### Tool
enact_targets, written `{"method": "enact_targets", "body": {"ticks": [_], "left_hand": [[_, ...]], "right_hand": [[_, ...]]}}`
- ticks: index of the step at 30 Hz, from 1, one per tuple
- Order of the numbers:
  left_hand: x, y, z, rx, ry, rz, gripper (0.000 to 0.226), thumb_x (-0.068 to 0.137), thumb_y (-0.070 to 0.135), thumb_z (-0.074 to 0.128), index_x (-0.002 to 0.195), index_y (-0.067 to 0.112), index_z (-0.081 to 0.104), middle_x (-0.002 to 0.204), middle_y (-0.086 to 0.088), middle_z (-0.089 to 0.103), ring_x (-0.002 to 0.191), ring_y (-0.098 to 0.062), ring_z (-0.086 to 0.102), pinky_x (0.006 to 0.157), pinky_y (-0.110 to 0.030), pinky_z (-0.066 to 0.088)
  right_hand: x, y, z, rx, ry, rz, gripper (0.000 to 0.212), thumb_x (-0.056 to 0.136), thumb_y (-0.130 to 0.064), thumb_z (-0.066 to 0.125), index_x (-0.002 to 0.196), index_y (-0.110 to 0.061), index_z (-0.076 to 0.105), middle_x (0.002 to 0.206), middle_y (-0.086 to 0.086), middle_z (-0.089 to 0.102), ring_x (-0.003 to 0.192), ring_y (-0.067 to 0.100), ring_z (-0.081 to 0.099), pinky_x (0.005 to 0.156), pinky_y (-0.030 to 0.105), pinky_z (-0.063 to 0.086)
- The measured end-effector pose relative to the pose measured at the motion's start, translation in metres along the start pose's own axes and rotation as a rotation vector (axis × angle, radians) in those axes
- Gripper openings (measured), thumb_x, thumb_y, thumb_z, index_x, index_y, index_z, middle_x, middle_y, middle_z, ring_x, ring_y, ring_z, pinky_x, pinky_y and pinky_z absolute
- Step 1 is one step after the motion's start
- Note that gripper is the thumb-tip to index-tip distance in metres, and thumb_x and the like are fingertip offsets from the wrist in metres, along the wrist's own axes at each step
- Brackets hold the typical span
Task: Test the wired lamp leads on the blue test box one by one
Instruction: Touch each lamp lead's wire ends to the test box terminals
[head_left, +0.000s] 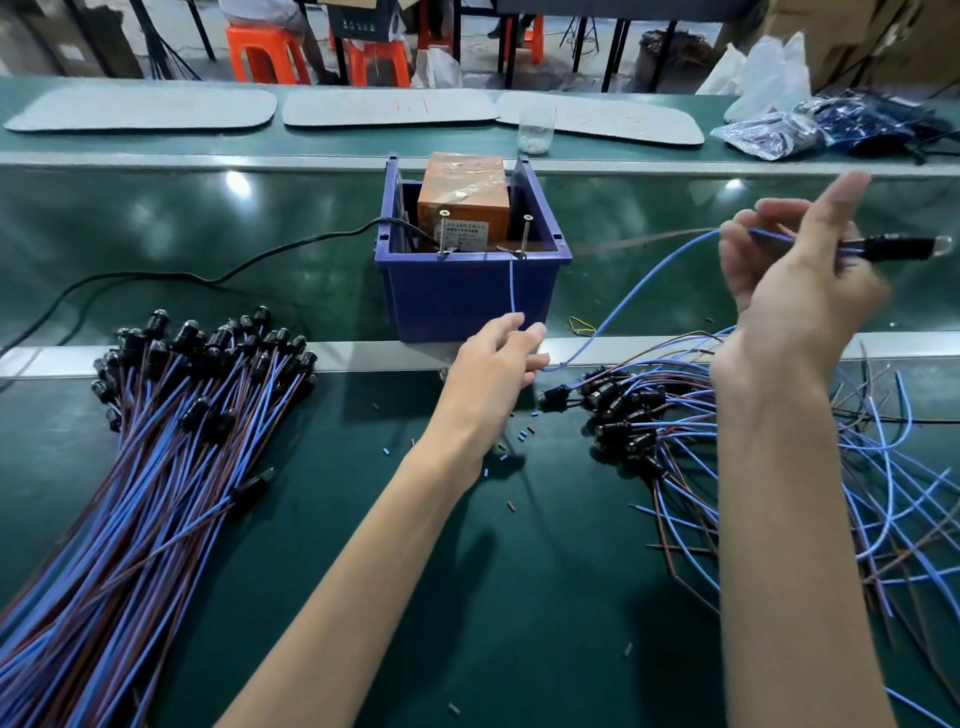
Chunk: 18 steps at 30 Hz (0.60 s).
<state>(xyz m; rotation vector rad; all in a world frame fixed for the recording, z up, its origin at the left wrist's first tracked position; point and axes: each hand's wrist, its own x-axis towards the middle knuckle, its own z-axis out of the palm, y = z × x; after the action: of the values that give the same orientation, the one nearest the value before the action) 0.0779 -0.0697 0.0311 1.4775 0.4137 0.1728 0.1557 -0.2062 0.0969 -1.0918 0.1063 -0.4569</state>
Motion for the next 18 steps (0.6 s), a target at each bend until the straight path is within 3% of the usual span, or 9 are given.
{"method": "enact_targets", "body": {"ticks": [2,4,6,10,12,14,16,18], "left_hand": [[-0.002,0.0,0.001,0.022,0.039,0.021,0.036,0.098,0.026,0.05,0.132,0.016,0.051,0.121,0.004,0.056,0.103,-0.012,0.065,0.1,-0.032,0.047],[-0.004,0.0,0.002,0.048,0.066,0.039,0.032,0.096,0.027,0.052,0.128,0.021,0.054,0.125,0.002,0.054,0.106,-0.014,0.063,0.104,-0.038,0.044],[-0.005,0.001,0.002,0.055,0.067,0.036,0.026,0.096,0.027,0.051,0.121,0.024,0.056,0.121,0.002,0.055,0.108,-0.016,0.062,0.105,-0.041,0.043],[-0.006,0.001,0.002,0.064,0.042,0.02,0.016,0.096,0.027,0.051,0.11,0.027,0.059,0.116,0.002,0.059,0.107,-0.014,0.063,0.105,-0.041,0.042],[-0.007,0.001,0.002,0.075,0.031,0.019,0.013,0.096,0.027,0.05,0.104,0.03,0.06,0.12,0.001,0.058,0.104,-0.01,0.063,0.105,-0.04,0.043],[-0.006,0.0,0.002,0.081,0.027,0.019,0.012,0.096,0.026,0.05,0.1,0.03,0.061,0.118,0.002,0.06,0.101,-0.008,0.065,0.104,-0.039,0.044],[-0.005,0.0,0.001,0.086,0.024,0.019,0.012,0.096,0.025,0.05,0.097,0.03,0.062,0.109,0.006,0.063,0.099,-0.008,0.065,0.103,-0.039,0.045],[-0.005,0.0,0.0,0.083,0.013,0.013,0.013,0.096,0.025,0.05,0.096,0.03,0.062,0.098,0.011,0.065,0.1,-0.01,0.065,0.101,-0.037,0.046]], "right_hand": [[0.007,0.001,-0.003,0.128,0.063,0.007,0.035,0.101,-0.027,0.049,0.074,-0.007,0.06,0.072,0.005,0.067,0.068,0.013,0.068,0.066,0.02,0.053],[0.014,0.007,-0.006,0.129,0.154,-0.106,0.023,0.101,-0.016,0.047,0.087,-0.003,0.059,0.094,0.014,0.065,0.086,0.014,0.066,0.077,0.019,0.051],[0.013,0.011,-0.008,-0.161,0.196,-0.291,0.02,0.1,-0.006,0.04,0.104,0.001,0.058,0.116,0.025,0.055,0.102,0.018,0.059,0.091,0.017,0.044],[0.003,0.02,-0.013,-0.695,0.022,-0.624,0.043,0.089,0.006,0.036,0.129,0.007,0.052,0.14,0.033,0.028,0.137,0.038,0.031,0.115,0.02,0.017],[0.004,0.019,-0.013,-0.879,-0.04,-0.711,0.04,0.092,0.003,0.039,0.127,0.002,0.058,0.142,0.029,0.032,0.138,0.037,0.031,0.116,0.021,0.013],[0.008,0.017,-0.016,-1.038,-0.119,-0.705,0.035,0.094,-0.002,0.044,0.122,-0.005,0.065,0.138,0.021,0.044,0.13,0.034,0.041,0.109,0.015,0.02],[0.014,0.02,-0.022,-1.209,-0.238,-0.589,0.032,0.094,-0.004,0.048,0.116,-0.012,0.07,0.129,0.014,0.053,0.118,0.033,0.046,0.099,0.021,0.032],[0.019,0.024,-0.028,-1.383,-0.379,-0.334,0.03,0.092,-0.007,0.053,0.11,-0.019,0.073,0.121,0.011,0.061,0.112,0.034,0.051,0.094,0.031,0.042]]}}
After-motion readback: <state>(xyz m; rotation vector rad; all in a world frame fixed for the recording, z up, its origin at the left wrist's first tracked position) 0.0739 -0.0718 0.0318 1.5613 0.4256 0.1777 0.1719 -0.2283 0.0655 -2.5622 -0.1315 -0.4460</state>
